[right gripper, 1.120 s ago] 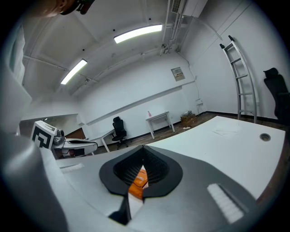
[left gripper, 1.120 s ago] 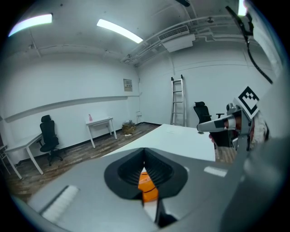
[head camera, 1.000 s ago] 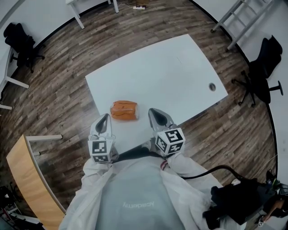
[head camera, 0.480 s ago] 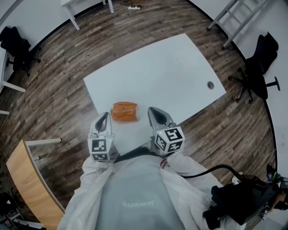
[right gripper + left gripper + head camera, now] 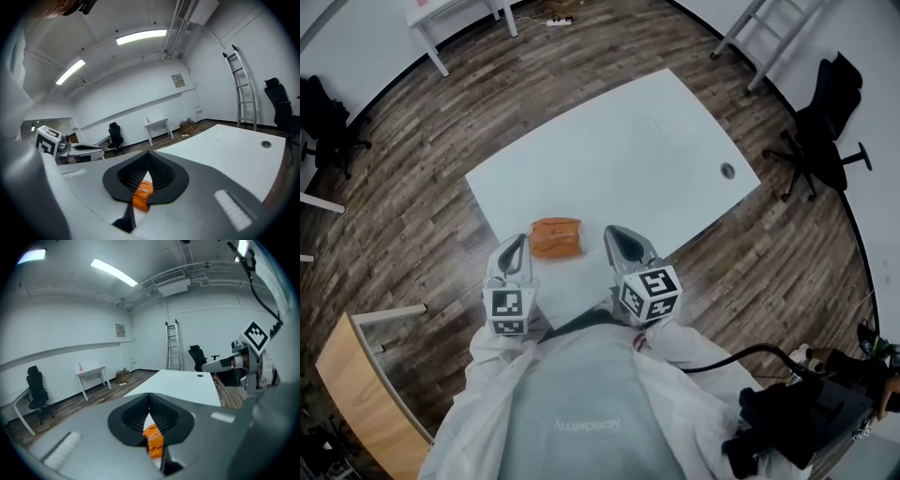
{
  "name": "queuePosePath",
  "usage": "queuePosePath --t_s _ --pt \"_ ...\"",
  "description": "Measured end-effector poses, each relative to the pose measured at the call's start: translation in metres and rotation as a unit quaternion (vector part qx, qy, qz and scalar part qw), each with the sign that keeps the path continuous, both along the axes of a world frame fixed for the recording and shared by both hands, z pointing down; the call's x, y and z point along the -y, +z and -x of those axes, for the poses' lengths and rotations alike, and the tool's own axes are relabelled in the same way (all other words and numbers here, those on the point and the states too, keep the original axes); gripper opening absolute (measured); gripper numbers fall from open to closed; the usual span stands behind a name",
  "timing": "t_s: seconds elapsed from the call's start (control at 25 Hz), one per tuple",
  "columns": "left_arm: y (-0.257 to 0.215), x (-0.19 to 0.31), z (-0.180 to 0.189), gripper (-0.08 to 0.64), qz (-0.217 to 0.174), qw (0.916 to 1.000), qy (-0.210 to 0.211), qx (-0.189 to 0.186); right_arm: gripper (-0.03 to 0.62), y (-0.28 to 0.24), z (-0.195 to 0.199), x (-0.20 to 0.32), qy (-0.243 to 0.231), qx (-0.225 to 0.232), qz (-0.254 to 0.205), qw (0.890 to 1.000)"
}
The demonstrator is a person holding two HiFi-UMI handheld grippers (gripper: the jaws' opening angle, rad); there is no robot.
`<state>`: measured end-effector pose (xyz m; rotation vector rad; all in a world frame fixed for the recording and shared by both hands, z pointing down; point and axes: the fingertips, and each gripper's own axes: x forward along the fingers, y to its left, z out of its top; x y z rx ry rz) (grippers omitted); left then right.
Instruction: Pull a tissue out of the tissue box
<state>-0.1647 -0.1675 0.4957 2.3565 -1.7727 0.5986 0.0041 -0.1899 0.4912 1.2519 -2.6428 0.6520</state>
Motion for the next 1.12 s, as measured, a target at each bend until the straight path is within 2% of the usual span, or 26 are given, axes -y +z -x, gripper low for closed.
queuePosePath --t_s 0.24,0.4,0.56,0.76,1.0,1.12 --pt "0.016 0.006 -0.015 0.0 0.031 0.9983 0.048 -0.007 0.002 0.003 -0.013 -0.005 0.023 -0.006 0.006 1.0" --pt "0.024 0.007 -0.028 0.0 0.049 0.9951 0.085 0.013 0.002 0.004 -0.023 -0.004 0.038 -0.006 0.009 0.999" --pt "0.029 0.009 -0.03 0.002 0.057 0.9929 0.101 0.024 0.002 0.005 -0.02 -0.005 0.043 -0.003 0.009 0.999" --pt "0.035 0.012 -0.038 0.043 0.067 0.9895 0.124 0.033 0.002 0.005 -0.028 -0.006 0.057 -0.002 0.009 0.998" --pt "0.05 0.01 -0.053 0.091 0.079 0.9805 0.171 0.056 0.002 0.006 -0.04 -0.009 0.075 -0.002 0.01 0.997" --pt "0.069 0.007 -0.06 0.125 0.094 0.9733 0.198 0.068 0.002 0.008 -0.047 -0.012 0.082 -0.004 0.012 0.997"
